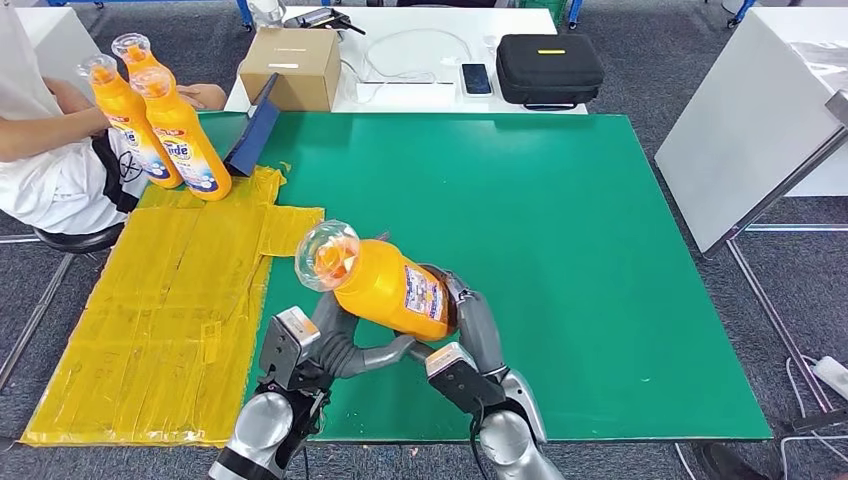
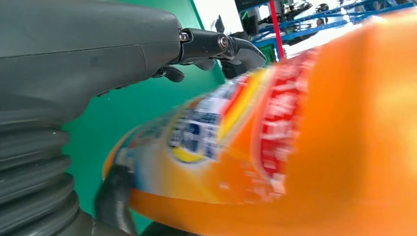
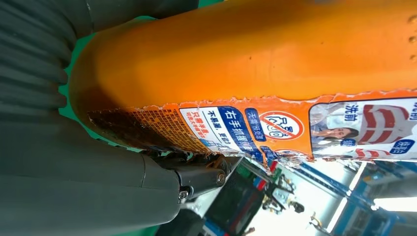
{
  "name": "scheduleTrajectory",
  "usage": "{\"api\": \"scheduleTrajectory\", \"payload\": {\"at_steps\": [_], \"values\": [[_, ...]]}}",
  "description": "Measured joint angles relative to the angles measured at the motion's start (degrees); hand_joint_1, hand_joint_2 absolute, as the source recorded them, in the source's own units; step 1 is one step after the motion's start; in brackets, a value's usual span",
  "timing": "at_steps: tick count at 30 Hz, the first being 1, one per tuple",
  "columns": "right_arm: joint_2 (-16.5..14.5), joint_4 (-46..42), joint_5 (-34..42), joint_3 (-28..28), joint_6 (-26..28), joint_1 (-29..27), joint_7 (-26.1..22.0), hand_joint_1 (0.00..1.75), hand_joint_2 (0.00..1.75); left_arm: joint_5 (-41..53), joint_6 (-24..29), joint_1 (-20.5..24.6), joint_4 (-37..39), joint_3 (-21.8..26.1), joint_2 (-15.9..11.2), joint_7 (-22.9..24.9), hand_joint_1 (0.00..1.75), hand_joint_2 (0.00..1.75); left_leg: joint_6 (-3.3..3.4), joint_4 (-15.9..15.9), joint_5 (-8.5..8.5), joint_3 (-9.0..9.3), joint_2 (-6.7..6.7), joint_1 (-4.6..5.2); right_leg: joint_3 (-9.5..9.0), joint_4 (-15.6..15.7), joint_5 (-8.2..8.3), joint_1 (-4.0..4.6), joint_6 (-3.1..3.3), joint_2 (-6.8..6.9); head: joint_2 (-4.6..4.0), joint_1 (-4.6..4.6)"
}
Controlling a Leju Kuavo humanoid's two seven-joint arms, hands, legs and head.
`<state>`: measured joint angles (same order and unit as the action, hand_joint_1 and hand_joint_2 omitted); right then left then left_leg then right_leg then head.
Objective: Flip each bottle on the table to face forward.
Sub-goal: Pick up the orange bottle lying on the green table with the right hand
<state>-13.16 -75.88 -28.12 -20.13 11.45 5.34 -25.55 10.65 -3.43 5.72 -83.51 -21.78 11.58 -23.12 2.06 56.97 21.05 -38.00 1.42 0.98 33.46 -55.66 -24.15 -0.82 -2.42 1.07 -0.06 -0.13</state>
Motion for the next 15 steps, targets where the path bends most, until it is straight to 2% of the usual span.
{"api": "scheduleTrajectory", "payload": {"at_steps": [15], "values": [[-0.23, 5.36, 0.75, -0.46, 0.16, 0.47, -0.32, 1.75, 1.75, -1.07, 0.34, 0.51, 0.04, -0.85, -0.28, -0.08, 0.0, 1.75, -0.01, 0.0, 0.01, -0.01, 0.01, 0.0, 0.01, 0.0, 0.0, 0.0, 0.0, 0.0, -0.01, -0.01]]}}
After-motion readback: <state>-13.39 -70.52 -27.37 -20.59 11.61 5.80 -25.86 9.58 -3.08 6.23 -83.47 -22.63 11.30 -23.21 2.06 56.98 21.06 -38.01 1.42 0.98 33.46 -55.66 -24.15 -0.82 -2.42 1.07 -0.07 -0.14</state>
